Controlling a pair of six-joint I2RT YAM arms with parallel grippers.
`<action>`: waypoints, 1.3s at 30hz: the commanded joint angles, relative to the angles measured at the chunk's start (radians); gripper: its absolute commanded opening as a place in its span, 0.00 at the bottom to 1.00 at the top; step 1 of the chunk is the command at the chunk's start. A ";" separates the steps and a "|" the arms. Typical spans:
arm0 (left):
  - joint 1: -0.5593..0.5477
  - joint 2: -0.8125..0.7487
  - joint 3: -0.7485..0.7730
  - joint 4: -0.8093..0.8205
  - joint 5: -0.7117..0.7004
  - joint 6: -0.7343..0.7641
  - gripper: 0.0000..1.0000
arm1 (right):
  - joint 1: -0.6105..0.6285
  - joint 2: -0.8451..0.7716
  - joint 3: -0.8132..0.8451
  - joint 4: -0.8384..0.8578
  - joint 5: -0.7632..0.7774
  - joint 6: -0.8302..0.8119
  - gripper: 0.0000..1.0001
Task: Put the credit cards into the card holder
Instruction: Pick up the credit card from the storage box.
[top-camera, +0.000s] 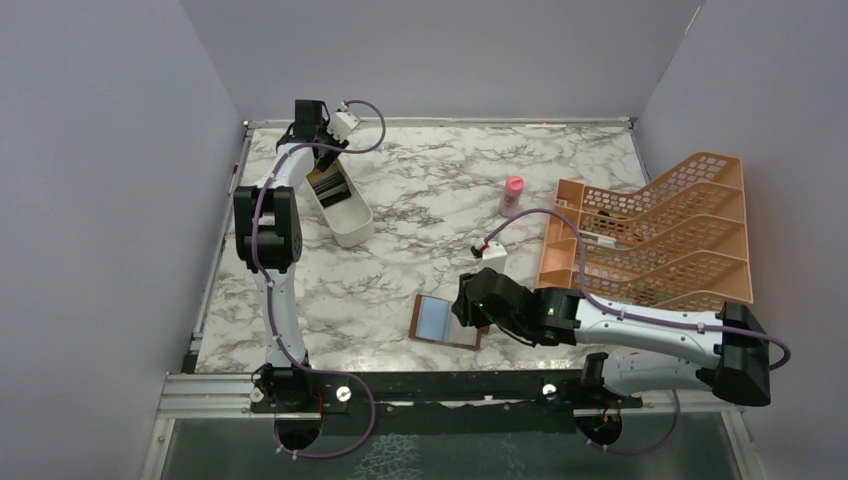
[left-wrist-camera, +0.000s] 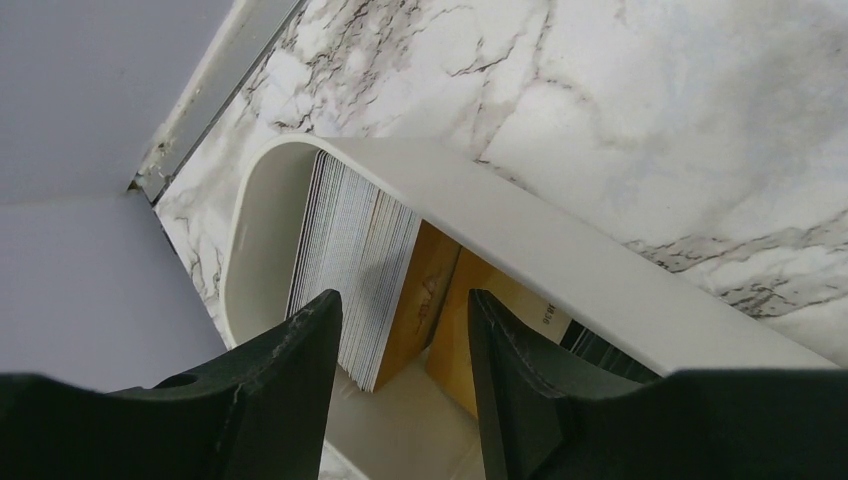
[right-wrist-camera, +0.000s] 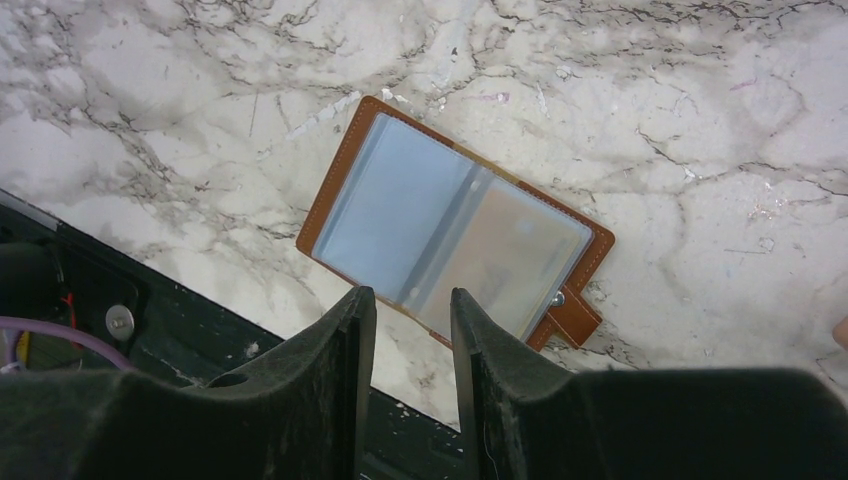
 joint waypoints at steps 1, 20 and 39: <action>-0.002 0.038 0.038 0.052 -0.054 0.045 0.52 | -0.004 0.009 0.019 -0.012 0.041 0.009 0.38; -0.023 0.041 -0.092 0.308 -0.140 0.123 0.40 | -0.004 0.051 0.034 0.002 0.045 0.002 0.38; -0.023 0.022 -0.040 0.275 -0.164 0.144 0.21 | -0.035 0.048 0.021 0.013 0.037 -0.001 0.38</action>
